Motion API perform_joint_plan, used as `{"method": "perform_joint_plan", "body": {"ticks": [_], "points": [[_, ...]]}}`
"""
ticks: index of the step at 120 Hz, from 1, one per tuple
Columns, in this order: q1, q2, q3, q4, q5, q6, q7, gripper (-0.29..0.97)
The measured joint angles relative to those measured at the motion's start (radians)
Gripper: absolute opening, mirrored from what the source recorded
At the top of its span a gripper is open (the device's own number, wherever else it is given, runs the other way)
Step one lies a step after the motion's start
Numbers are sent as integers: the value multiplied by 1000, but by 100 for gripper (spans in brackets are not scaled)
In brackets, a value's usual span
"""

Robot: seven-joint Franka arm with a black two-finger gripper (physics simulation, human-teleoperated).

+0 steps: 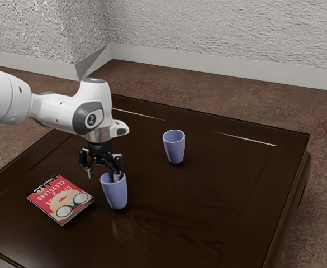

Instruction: Place the left cup onto the right cup

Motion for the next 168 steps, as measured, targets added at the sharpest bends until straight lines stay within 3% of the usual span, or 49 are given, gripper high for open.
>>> {"method": "perform_joint_plan", "body": {"ticks": [23,47,78,99,116,134,152,168], "points": [[-40,-3,-1,1,15,28,-10,17],[-61,-14,0,2,12,37,-18,-2],[-100,-104,1,8,17,33,-39,-8],[-126,-97,1,221,25,31,-51,-10],[-143,28,-1,422,23,30,-55,-10],[-127,231,-14,660,14,0,-42,-10],[-74,355,-61,807,8,-47,-27,-10],[-50,391,-80,853,7,-91,-14,-11]]}}
